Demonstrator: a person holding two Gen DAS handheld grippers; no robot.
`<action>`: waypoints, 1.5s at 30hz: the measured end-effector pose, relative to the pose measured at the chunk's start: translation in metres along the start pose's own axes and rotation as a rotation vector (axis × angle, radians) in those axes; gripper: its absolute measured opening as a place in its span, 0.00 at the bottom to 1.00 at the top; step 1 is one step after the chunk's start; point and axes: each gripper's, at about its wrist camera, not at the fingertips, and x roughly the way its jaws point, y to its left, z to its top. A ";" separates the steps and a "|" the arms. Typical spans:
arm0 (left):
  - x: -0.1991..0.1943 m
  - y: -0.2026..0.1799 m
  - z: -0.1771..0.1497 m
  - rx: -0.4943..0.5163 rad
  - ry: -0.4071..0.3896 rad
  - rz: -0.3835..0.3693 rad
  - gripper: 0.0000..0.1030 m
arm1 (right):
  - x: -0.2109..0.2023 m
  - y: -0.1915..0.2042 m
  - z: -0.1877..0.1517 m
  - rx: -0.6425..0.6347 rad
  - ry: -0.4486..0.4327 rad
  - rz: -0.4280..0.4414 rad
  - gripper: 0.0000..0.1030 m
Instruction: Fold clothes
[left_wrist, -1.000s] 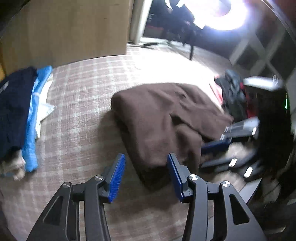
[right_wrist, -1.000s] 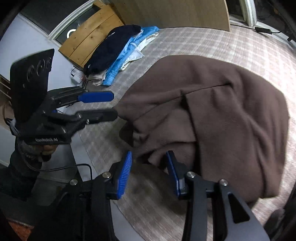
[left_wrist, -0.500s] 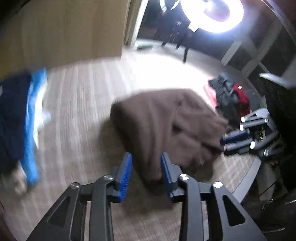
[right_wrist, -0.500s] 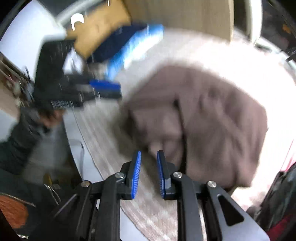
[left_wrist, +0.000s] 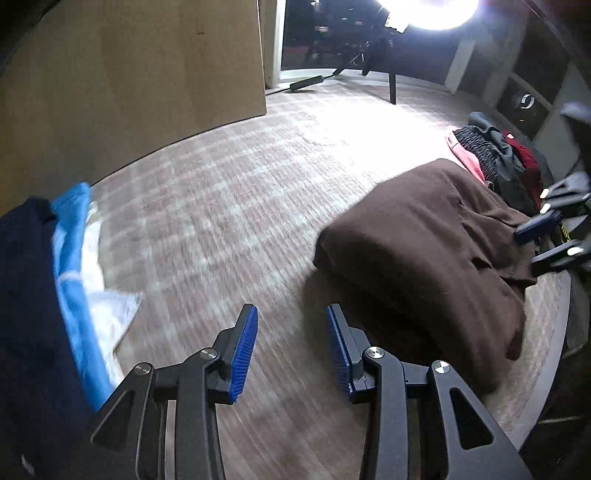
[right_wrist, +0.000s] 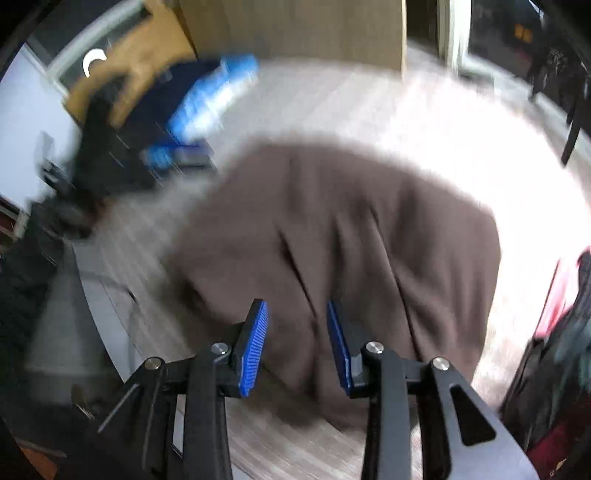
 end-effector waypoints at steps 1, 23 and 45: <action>0.004 0.002 0.002 0.016 -0.002 -0.017 0.35 | 0.004 0.010 0.010 -0.002 -0.007 0.000 0.58; 0.035 -0.018 0.031 0.338 -0.032 -0.173 0.44 | 0.044 0.030 0.055 -0.006 0.156 -0.002 0.16; -0.027 0.027 0.041 0.053 -0.132 -0.155 0.55 | -0.063 -0.040 -0.022 0.220 -0.087 -0.078 0.51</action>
